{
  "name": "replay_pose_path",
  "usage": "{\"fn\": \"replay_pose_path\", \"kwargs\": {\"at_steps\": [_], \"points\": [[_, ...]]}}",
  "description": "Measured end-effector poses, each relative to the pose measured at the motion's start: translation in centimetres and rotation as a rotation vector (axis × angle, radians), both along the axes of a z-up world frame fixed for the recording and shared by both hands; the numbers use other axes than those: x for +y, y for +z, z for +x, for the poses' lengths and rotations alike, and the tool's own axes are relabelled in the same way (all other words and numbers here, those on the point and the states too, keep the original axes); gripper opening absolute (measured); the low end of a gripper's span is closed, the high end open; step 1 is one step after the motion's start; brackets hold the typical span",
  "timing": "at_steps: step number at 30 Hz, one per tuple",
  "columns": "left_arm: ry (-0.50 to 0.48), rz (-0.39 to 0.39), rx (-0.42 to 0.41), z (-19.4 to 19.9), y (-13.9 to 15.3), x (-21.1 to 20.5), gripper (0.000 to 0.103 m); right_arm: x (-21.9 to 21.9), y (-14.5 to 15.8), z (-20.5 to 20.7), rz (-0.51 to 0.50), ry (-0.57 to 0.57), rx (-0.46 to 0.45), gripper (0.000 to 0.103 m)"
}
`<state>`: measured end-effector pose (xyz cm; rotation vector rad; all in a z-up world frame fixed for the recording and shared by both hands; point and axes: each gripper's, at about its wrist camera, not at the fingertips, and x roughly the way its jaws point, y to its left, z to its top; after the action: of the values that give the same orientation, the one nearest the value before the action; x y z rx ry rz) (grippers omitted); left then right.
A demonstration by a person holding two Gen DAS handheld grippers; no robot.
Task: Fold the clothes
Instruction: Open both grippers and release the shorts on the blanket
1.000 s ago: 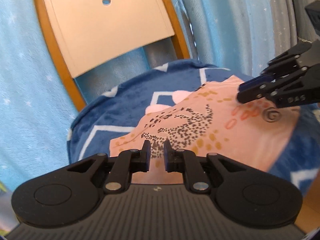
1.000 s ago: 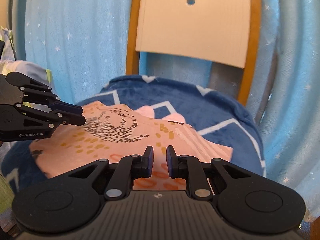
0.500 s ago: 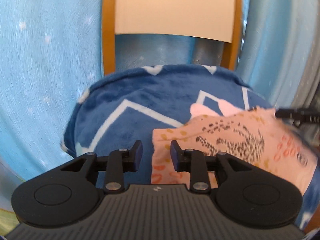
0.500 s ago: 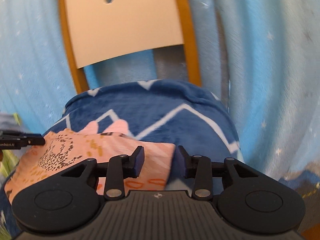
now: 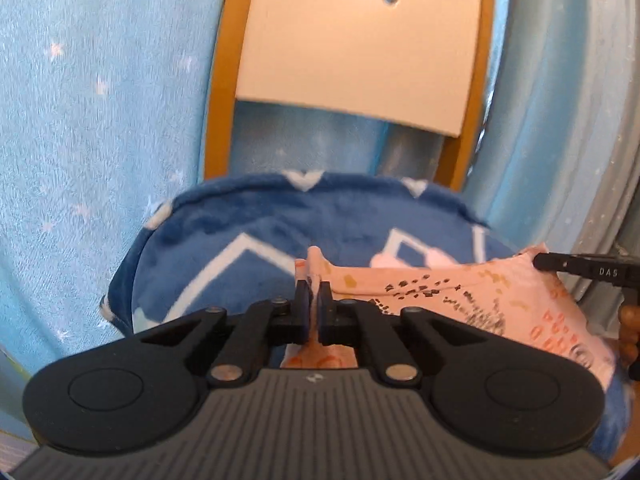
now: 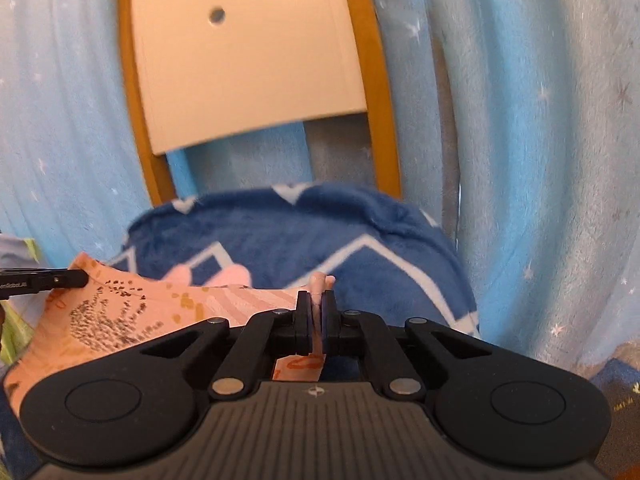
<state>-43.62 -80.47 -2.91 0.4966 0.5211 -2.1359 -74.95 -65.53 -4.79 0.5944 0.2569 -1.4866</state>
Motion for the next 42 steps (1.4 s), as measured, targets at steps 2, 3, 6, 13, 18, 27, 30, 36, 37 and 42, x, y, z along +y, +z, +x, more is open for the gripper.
{"fn": "replay_pose_path", "kwargs": {"at_steps": [2,3,6,13,18,27,30,36,37,42], "points": [[0.013,0.042,-0.011,0.0,-1.0,-0.5,0.001,-0.7,-0.8,-0.1,0.044,-0.005,-0.007,0.003],[0.014,0.050,-0.008,0.1,-1.3,-0.6,0.001,-1.1,-1.2,-0.2,0.067,-0.007,-0.010,0.003],[0.017,0.046,-0.025,0.0,-1.4,-0.6,0.005,-1.4,-1.3,-0.2,0.098,-0.008,0.015,0.008],[0.071,-0.015,-0.200,-1.3,0.0,0.4,0.014,2.5,1.8,5.0,-0.020,0.015,0.251,0.025],[0.086,-0.034,-0.255,-1.4,0.8,1.3,0.014,4.3,2.3,9.1,-0.034,0.152,0.231,0.025],[0.052,-0.048,-0.307,-1.8,1.0,2.7,0.014,4.6,0.1,11.1,0.053,0.197,0.261,0.029],[0.032,-0.071,-0.339,-2.0,1.2,4.1,0.014,5.3,0.6,11.3,0.047,0.189,0.277,0.029],[-0.092,-0.113,-0.292,-2.7,2.3,8.8,0.014,8.7,1.1,12.9,0.015,0.253,0.253,0.029],[-0.124,-0.114,-0.295,-3.1,2.1,9.8,0.014,9.1,0.6,13.1,0.021,0.258,0.263,0.029],[-0.184,-0.117,-0.397,-4.0,-0.3,13.0,0.017,11.2,-0.3,12.3,0.022,0.232,0.237,0.029]]}}
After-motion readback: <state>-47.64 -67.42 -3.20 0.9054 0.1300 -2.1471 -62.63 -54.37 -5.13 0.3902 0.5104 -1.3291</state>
